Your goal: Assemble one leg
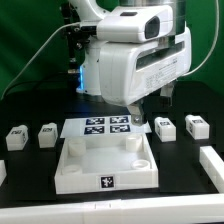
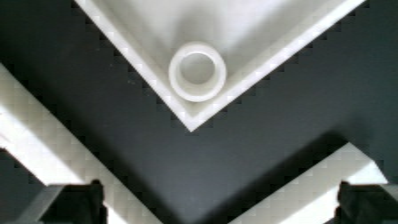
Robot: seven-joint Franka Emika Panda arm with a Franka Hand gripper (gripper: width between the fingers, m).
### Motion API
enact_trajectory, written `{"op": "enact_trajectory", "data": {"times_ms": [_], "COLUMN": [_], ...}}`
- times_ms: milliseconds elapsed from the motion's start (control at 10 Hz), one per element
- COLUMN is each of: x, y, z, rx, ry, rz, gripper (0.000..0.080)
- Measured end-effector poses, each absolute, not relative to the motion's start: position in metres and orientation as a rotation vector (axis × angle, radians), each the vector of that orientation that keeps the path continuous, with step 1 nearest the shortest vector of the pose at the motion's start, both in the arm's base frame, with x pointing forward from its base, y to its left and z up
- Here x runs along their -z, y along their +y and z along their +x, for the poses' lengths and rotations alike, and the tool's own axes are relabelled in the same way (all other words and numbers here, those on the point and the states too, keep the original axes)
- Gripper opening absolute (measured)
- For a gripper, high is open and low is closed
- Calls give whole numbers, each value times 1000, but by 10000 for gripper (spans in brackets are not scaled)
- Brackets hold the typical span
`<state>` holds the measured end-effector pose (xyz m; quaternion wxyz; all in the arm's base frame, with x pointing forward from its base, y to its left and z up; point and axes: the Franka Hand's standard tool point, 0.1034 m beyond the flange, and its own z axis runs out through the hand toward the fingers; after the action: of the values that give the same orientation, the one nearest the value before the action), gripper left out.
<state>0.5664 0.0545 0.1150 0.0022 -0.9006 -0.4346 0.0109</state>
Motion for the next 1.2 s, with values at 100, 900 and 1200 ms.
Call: {"op": "enact_trajectory", "data": {"times_ms": [100, 900, 1200], "x": [-115, -107, -88], "y": [54, 55, 50], "z": [566, 555, 508], "rx": [-35, -10, 5], "ry": [-1363, -1481, -1930], "rz": [-2825, -2769, -2481], "gripper": [650, 650, 650]}}
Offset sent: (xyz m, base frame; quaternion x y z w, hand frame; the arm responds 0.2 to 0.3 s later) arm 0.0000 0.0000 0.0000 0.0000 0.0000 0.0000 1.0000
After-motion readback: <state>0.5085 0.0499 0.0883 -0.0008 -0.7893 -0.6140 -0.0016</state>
